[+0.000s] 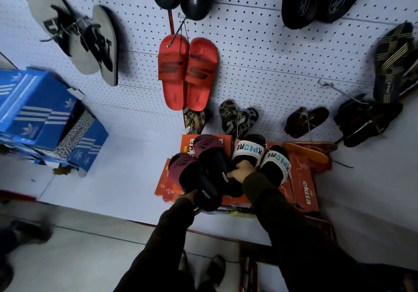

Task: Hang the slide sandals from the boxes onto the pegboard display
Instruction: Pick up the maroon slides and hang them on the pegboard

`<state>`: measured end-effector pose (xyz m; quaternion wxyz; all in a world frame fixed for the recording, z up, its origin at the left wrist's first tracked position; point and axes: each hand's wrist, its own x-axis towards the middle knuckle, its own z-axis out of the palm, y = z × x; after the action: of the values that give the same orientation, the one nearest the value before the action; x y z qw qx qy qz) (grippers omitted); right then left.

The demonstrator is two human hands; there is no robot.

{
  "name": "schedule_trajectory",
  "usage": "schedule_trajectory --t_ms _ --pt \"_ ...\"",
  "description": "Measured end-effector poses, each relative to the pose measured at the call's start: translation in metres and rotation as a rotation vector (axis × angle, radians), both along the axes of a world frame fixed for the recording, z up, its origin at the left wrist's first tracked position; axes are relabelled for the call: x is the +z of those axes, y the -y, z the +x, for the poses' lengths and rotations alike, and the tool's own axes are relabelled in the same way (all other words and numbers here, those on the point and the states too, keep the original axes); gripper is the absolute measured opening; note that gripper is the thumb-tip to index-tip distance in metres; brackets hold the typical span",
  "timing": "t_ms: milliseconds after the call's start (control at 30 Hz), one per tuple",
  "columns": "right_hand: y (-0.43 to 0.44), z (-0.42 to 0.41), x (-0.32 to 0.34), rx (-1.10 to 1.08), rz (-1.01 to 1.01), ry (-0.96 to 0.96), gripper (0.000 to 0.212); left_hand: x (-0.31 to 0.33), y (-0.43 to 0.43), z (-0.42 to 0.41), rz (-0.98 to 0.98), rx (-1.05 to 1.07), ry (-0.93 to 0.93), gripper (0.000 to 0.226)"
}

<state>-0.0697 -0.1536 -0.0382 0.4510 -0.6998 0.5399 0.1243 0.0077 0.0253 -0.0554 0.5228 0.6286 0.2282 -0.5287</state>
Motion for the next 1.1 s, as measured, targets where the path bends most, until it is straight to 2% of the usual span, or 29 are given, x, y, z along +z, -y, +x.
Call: schedule_trajectory --t_ms 167,300,433,600,700,967,1100 --pt "-0.018 -0.013 0.007 -0.305 0.309 0.225 0.044 0.017 -0.023 0.011 -0.026 0.111 0.08 0.052" --pt "-0.034 -0.014 0.024 -0.396 0.346 0.389 0.056 0.043 -0.028 0.029 -0.052 0.119 0.202 0.051" --pt "-0.039 -0.009 0.056 -0.405 0.287 0.534 0.05 0.081 -0.028 0.047 -0.178 0.124 0.36 0.051" --pt "-0.04 0.003 0.113 -0.388 0.148 0.742 0.059 0.137 -0.022 0.073 -0.347 0.067 0.621 0.049" --pt "-0.04 0.014 0.154 -0.406 0.059 0.867 0.056 0.174 -0.013 0.087 -0.416 0.085 0.764 0.048" --pt "-0.033 0.048 0.255 -0.347 -0.075 1.12 0.048 0.267 0.009 0.128 -0.581 0.129 0.963 0.049" --pt "-0.027 0.066 0.301 -0.271 -0.137 1.211 0.051 0.307 0.016 0.153 -0.658 0.164 1.084 0.051"
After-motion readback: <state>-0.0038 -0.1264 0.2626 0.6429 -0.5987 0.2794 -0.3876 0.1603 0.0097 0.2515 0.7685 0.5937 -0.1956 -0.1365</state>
